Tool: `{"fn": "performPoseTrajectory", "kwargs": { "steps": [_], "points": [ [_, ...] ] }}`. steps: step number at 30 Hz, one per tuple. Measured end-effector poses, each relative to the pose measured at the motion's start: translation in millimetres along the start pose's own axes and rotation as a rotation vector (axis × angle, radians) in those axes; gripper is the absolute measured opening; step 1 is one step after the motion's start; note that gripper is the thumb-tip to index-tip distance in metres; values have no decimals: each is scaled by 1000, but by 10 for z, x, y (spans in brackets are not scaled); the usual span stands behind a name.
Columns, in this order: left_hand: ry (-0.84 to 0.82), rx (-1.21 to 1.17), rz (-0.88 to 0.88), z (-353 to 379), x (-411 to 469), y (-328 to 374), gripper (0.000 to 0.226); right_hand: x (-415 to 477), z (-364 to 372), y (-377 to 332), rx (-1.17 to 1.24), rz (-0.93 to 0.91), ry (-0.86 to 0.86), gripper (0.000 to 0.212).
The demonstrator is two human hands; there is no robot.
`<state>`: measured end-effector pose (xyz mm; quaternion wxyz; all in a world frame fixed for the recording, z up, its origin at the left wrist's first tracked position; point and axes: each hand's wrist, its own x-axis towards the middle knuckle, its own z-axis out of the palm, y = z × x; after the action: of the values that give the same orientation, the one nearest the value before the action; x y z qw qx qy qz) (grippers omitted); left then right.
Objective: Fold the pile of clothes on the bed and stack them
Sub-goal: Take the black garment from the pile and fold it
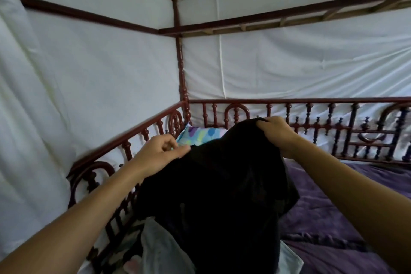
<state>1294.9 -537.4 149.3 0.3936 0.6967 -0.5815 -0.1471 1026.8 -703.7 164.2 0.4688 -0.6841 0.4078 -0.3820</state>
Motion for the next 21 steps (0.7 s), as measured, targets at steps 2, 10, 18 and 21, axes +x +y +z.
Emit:
{"fn": "performPoseTrajectory", "kwargs": {
  "steps": [2, 10, 18, 21],
  "points": [
    [-203, -57, -23, 230, -60, 98, 63, -76, 121, -177, 26, -36, -47, 20],
    [94, -535, -16, 804, 90, 352, 20, -193, -6, -150, -184, -215, -53, 7],
    [373, -551, 95, 162, 312, 491, 22, -311, -371, 1371, -866, 84, -27, 26],
    [404, -151, 143, -12, 258, 188, 33, -267, -501, 1366, -363, 229, 27, 24]
  ]
}}
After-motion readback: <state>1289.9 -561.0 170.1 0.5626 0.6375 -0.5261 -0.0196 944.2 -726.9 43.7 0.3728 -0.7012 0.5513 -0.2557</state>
